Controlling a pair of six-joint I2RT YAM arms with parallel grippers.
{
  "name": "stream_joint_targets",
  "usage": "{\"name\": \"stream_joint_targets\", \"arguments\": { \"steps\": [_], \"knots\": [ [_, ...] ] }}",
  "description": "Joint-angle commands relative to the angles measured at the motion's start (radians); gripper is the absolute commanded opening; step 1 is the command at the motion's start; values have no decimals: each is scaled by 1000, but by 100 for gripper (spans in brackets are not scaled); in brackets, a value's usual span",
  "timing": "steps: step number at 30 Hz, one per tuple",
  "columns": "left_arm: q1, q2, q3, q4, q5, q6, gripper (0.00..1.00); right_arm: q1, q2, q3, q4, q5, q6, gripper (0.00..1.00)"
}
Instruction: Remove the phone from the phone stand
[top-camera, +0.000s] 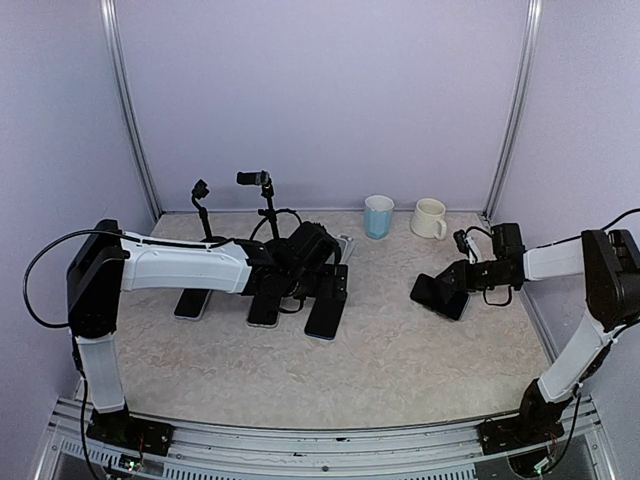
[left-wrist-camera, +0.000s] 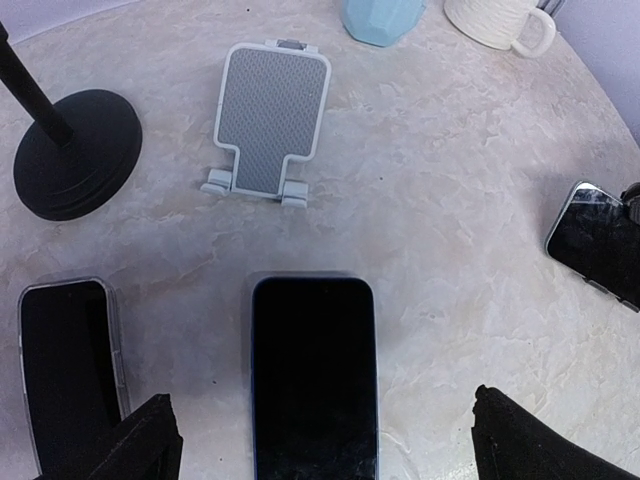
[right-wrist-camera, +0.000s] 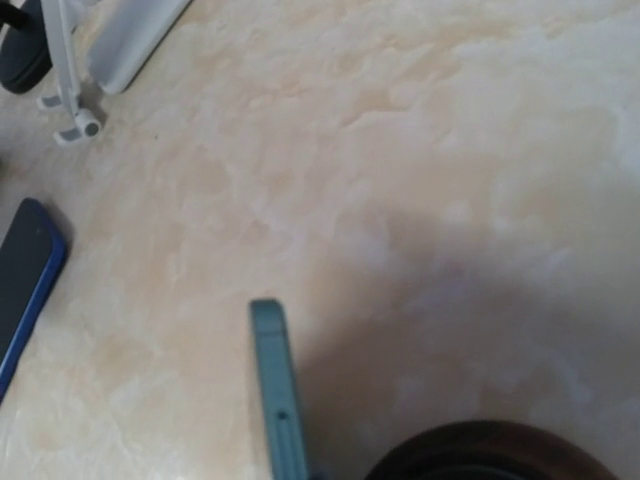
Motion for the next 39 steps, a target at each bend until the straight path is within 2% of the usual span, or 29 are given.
{"name": "stream_joint_targets", "arguments": {
  "steps": [1, 5, 12, 16, 19, 26, 39],
  "knots": [
    [5, -28, -2, -1, -3, 25, 99, -18, -10, -17, 22, -48, 13, 27],
    [5, -39, -11, 7, 2, 39, 99, -29, -22, -25, 25, -65, 21, 27],
    [5, -37, -10, 12, 5, 41, 99, -73, -52, -77, 97, -131, 77, 44],
    [5, -35, -5, 12, 8, 40, 99, -105, -67, -93, 119, -168, 97, 45],
    [5, -34, -3, 13, 9, 38, 99, -118, -76, -100, 129, -175, 104, 44],
    [5, -34, 0, 9, 5, 43, 99, -126, -68, -107, 135, -186, 109, 28],
    [8, -42, -8, 7, 1, 43, 99, -138, -65, -148, 135, -137, 123, 18]
  ]
}}
